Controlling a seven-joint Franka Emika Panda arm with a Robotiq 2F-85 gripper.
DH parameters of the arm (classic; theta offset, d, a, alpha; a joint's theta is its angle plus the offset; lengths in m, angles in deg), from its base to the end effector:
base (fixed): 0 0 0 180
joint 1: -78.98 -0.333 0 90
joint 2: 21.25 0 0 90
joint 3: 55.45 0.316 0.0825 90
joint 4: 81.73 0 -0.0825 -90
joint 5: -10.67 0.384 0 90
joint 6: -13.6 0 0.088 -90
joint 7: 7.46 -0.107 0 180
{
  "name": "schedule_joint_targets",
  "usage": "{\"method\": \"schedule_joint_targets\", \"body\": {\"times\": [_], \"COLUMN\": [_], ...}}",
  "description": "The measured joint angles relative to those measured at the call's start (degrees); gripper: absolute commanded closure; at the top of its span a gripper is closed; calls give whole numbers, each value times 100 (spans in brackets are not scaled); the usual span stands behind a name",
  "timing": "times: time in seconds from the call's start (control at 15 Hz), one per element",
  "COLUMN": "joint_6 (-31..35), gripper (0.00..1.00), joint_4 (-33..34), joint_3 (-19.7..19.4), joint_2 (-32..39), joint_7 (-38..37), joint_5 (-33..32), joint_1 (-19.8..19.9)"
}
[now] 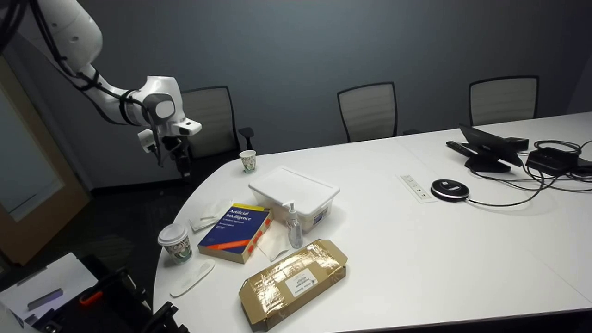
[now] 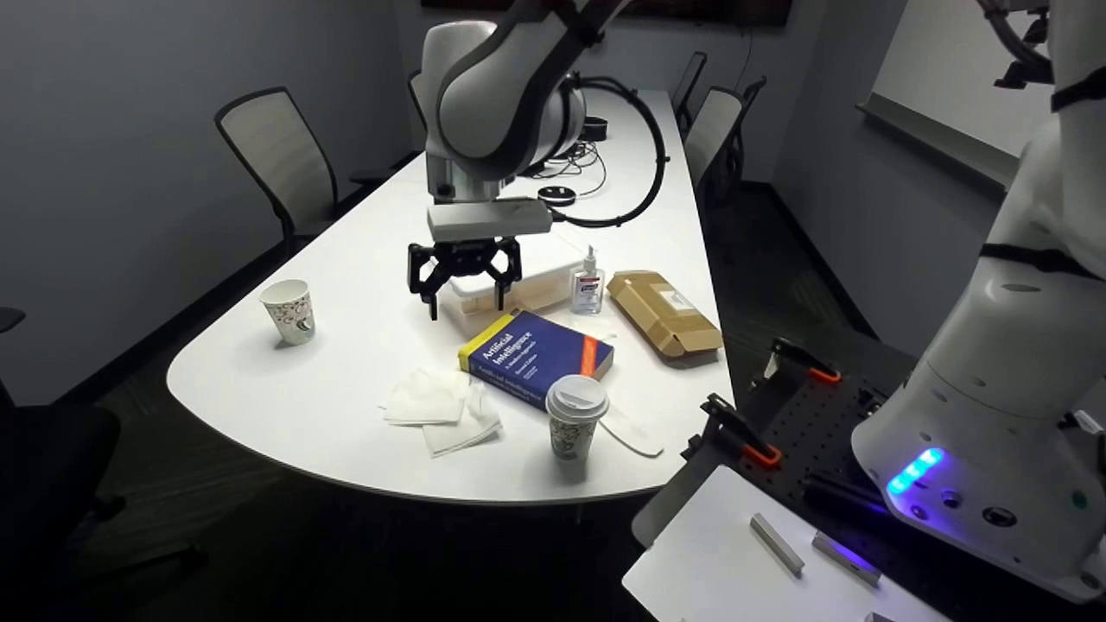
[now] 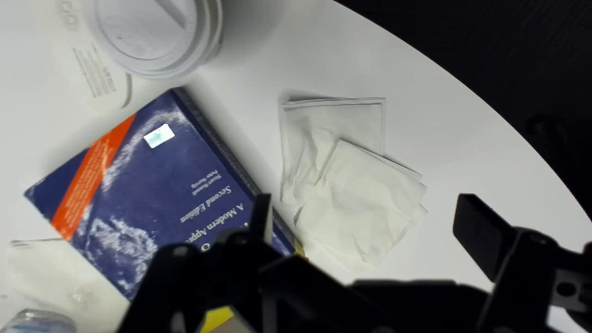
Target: Move the napkins to the right.
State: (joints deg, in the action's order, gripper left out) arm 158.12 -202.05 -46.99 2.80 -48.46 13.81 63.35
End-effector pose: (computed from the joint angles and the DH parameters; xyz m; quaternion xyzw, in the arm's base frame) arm 0.5333 0.2372 0.2197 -0.9835 0.1752 0.0222 0.0403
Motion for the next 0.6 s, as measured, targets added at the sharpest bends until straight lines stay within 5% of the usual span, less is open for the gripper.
{"method": "schedule_joint_targets", "body": {"times": [0.6], "joint_6": [1268], "gripper": [0], "joint_4": [1290], "joint_3": [-407], "joint_2": [2463], "joint_7": [-68], "joint_5": [341], "joint_1": [-160]}}
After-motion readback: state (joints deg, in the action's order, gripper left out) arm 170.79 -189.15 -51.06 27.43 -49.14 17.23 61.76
